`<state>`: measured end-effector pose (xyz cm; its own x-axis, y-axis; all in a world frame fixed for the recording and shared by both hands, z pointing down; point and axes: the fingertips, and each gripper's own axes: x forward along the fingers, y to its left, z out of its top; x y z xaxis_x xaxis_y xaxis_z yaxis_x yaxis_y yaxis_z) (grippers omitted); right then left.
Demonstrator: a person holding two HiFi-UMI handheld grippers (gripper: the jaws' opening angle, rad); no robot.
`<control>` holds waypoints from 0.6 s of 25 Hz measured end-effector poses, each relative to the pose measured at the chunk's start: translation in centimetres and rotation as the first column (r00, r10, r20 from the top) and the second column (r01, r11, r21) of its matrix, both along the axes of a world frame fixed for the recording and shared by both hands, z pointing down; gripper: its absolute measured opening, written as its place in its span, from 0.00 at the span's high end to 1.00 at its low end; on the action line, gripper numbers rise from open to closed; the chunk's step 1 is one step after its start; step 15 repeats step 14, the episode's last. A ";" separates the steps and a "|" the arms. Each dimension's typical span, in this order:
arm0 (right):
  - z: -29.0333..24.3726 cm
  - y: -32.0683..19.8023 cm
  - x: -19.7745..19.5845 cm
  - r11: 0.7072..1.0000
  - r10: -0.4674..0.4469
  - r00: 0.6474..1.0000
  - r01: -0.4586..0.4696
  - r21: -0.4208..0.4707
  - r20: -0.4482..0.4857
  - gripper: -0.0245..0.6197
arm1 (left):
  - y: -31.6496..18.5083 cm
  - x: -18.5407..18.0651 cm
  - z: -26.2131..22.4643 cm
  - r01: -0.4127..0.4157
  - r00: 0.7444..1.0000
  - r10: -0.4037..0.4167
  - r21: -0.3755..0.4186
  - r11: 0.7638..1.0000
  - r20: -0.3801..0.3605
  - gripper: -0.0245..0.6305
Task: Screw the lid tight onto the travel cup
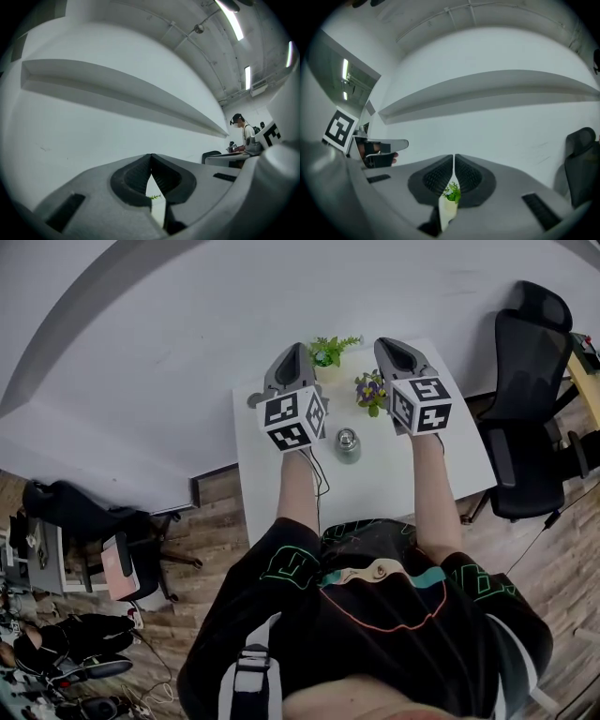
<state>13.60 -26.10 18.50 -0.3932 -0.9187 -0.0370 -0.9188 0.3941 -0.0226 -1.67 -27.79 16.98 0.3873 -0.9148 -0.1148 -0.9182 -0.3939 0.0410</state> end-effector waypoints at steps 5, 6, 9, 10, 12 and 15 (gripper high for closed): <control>0.1 -0.2 -0.3 1.000 0.000 1.000 0.000 0.001 -0.017 0.96 | -0.2 -0.2 0.3 0.010 0.999 -0.010 0.002 1.000 0.032 0.95; 0.2 -0.3 -0.3 1.000 0.000 1.000 0.000 0.001 -0.021 0.96 | -0.2 -0.3 0.5 0.011 0.999 -0.011 0.000 1.000 0.032 0.95; 0.6 -0.3 -0.5 1.000 0.002 1.000 -0.002 -0.002 -0.026 0.96 | -0.3 -0.9 0.8 0.018 0.999 -0.018 -0.004 1.000 0.033 0.95; 0.7 -0.3 -0.5 1.000 0.004 1.000 -0.004 -0.003 -0.027 0.96 | -0.3 -1.0 1.0 0.018 0.999 -0.018 -0.004 1.000 0.035 0.95; 0.9 -0.4 -0.6 1.000 0.008 1.000 -0.008 -0.003 -0.028 0.96 | -0.4 -1.2 1.1 0.016 0.999 -0.016 -0.001 1.000 0.039 0.95; 0.9 -0.6 -0.6 1.000 0.013 0.999 -0.013 -0.002 -0.030 0.96 | -0.6 -1.3 1.1 0.013 0.999 -0.013 0.003 1.000 0.045 0.95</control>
